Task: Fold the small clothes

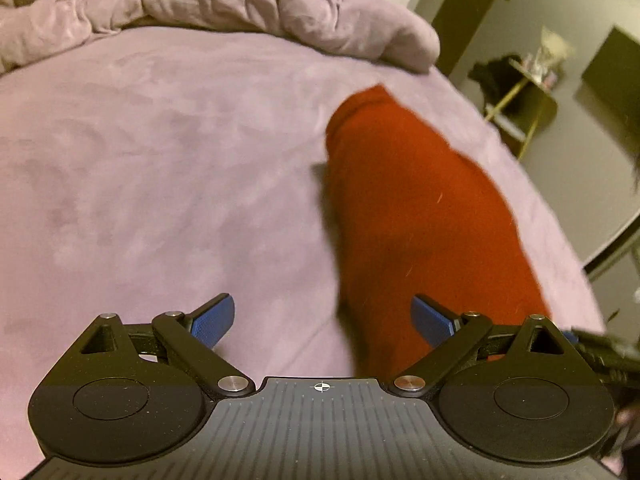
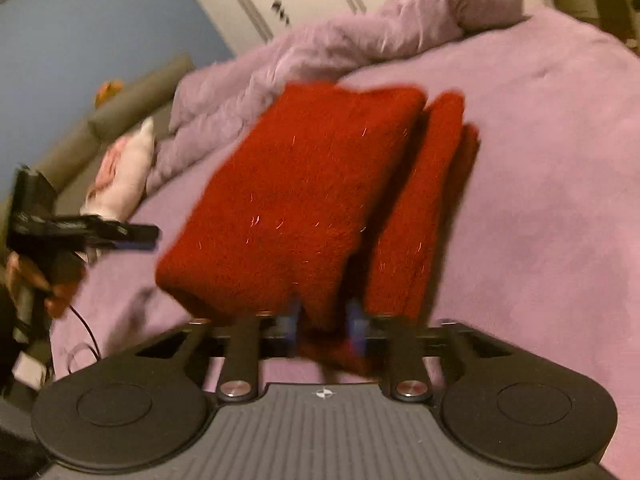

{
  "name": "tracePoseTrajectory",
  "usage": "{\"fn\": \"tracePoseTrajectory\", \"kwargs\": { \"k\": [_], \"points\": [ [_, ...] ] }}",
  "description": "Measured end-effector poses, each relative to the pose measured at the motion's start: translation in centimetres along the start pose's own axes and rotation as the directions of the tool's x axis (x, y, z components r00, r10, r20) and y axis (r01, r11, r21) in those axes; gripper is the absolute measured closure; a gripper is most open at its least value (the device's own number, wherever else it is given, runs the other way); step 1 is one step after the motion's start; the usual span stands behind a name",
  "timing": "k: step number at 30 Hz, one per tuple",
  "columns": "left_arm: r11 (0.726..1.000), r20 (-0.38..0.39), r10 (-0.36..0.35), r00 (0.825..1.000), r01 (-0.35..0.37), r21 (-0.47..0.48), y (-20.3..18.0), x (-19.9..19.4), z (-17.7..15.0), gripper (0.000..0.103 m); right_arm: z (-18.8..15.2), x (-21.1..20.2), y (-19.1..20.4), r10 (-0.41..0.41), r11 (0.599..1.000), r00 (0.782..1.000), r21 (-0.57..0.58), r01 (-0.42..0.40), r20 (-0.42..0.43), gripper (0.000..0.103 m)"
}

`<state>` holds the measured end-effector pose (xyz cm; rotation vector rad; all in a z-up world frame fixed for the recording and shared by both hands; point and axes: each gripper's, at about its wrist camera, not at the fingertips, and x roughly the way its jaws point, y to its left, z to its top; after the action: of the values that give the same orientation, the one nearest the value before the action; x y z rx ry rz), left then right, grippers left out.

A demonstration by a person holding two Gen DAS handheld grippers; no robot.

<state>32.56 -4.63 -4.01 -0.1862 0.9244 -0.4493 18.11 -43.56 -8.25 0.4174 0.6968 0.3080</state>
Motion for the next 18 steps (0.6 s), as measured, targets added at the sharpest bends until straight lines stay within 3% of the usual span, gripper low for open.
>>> {"fn": "tracePoseTrajectory", "kwargs": {
  "k": [2, 3, 6, 8, 12, 16, 18],
  "points": [
    [0.996, 0.009, -0.077, 0.997, 0.077, -0.036, 0.0, 1.3, 1.4, 0.004, 0.7, -0.9, -1.0, 0.012, 0.997, 0.998, 0.07, -0.016, 0.055, 0.025],
    [0.992, 0.015, -0.111, 0.994, 0.112, -0.065, 0.2, 2.2, 2.1, 0.004, 1.0, -1.2, -1.7, 0.027, 0.992, 0.997, 0.12, -0.036, 0.074, 0.024],
    [0.968, 0.008, -0.186, 0.983, 0.184, -0.171, 0.8, 5.4, 3.5, 0.004, 2.1, -0.5, -4.6, 0.077, 0.95, 0.988, 0.292, -0.114, 0.135, 0.005],
    [0.948, -0.013, -0.242, 0.97, 0.233, -0.216, 1.0, 7.5, 3.9, 0.004, 2.9, 1.0, -6.2, 0.088, 0.926, 0.988, 0.355, -0.129, 0.129, 0.005],
    [0.933, 0.002, -0.288, 0.957, 0.282, -0.223, 0.7, 9.8, 4.1, 0.004, 3.8, 5.5, -8.2, 0.118, 0.891, 0.99, 0.433, -0.137, 0.071, 0.004],
    [0.931, 0.0, -0.309, 0.951, 0.302, -0.207, 0.0, 11.7, 3.8, 0.017, 4.0, 8.7, -8.2, 0.129, 0.887, 0.99, 0.439, -0.143, 0.06, 0.007],
    [0.938, 0.028, -0.299, 0.954, 0.3, -0.173, -0.5, 11.4, 3.6, 0.023, 3.8, 9.5, -8.0, 0.131, 0.881, 0.99, 0.452, -0.141, 0.054, 0.033]
  ]
}}
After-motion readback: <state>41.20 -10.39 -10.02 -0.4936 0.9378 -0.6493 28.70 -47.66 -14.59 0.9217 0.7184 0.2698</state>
